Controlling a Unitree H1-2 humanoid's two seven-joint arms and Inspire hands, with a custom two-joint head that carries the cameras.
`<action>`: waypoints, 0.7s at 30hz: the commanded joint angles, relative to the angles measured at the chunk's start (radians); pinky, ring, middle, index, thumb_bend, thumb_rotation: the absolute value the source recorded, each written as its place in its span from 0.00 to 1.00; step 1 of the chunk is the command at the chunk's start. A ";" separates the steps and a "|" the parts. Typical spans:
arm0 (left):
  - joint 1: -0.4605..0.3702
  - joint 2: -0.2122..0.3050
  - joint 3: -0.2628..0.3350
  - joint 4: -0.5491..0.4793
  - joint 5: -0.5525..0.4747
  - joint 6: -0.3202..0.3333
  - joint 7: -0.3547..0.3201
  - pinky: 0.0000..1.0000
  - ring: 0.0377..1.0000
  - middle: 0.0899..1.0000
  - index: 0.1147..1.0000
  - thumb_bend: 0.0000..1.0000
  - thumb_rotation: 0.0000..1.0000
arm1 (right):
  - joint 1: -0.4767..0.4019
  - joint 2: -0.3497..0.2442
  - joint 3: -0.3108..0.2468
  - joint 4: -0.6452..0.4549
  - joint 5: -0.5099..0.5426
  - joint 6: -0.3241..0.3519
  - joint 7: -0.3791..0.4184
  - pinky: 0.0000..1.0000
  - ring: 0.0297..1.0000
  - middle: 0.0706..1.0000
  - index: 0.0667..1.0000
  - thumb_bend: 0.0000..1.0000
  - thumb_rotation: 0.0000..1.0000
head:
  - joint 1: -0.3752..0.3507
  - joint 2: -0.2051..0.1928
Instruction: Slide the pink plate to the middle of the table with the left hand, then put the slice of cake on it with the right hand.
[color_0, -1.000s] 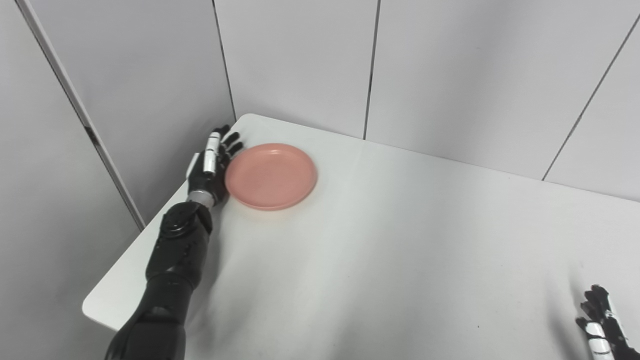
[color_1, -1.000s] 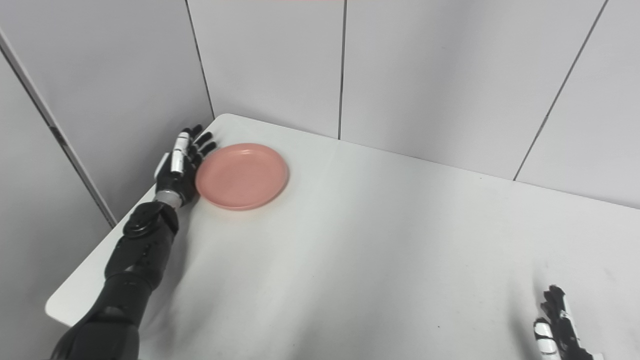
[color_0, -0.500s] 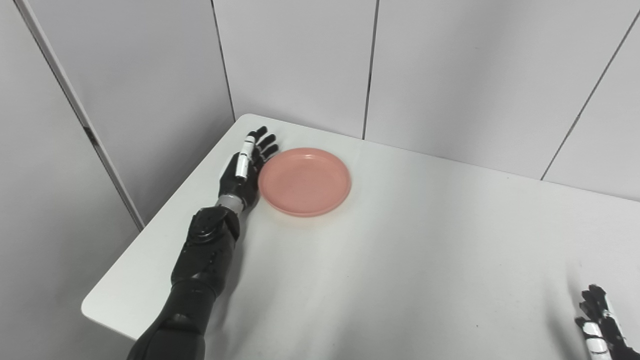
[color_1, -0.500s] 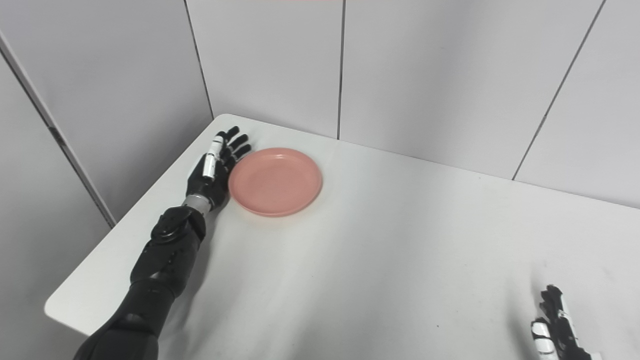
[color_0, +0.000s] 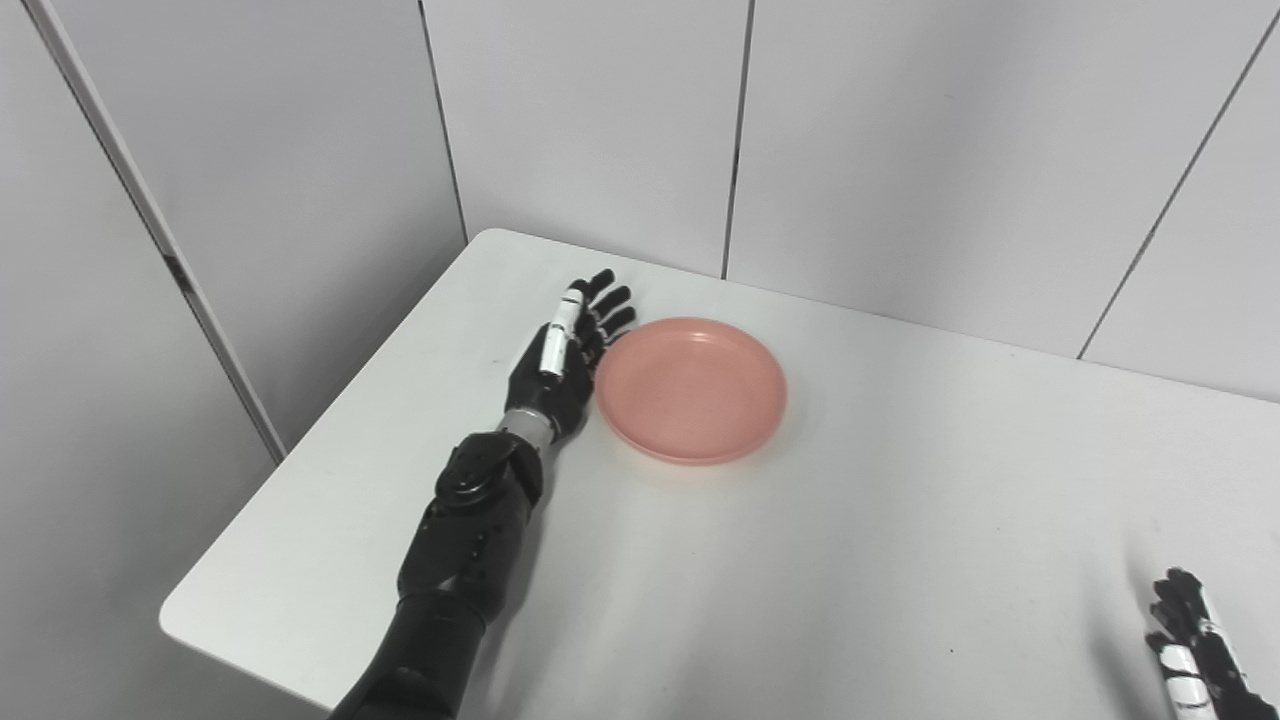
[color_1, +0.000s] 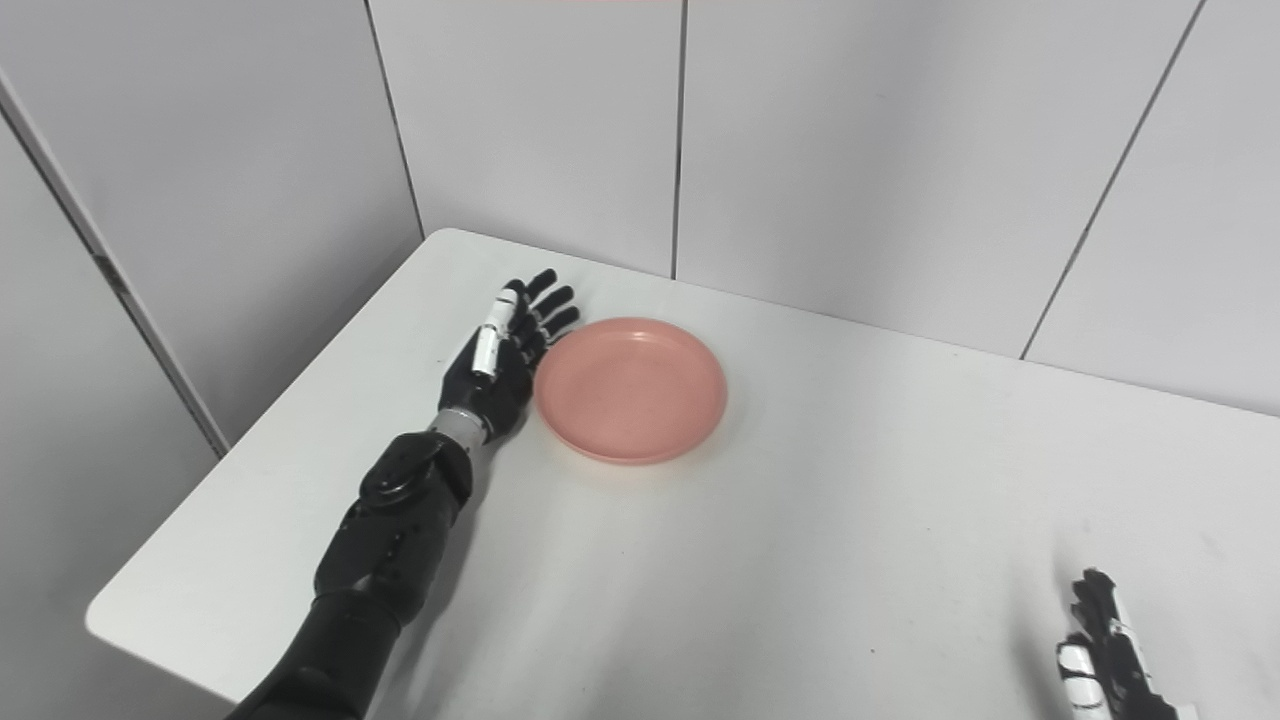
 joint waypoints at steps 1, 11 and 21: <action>0.010 -0.012 -0.021 -0.002 0.017 0.047 0.003 0.90 0.90 0.91 0.89 0.33 1.00 | -0.002 0.001 0.003 0.011 -0.012 -0.031 -0.011 0.96 0.96 0.96 0.96 0.36 1.00 | -0.012 0.001; 0.026 -0.036 -0.076 -0.031 0.020 0.077 -0.023 0.91 0.91 0.92 0.89 0.34 1.00 | -0.005 0.024 0.026 0.028 -0.046 -0.060 -0.032 0.94 0.95 0.96 0.96 0.40 1.00 | -0.135 0.016; 0.049 -0.058 -0.124 -0.077 0.010 0.125 -0.059 0.91 0.91 0.91 0.90 0.37 1.00 | -0.006 0.047 0.057 0.018 -0.120 -0.034 -0.065 0.92 0.94 0.96 0.96 0.41 1.00 | -0.255 0.054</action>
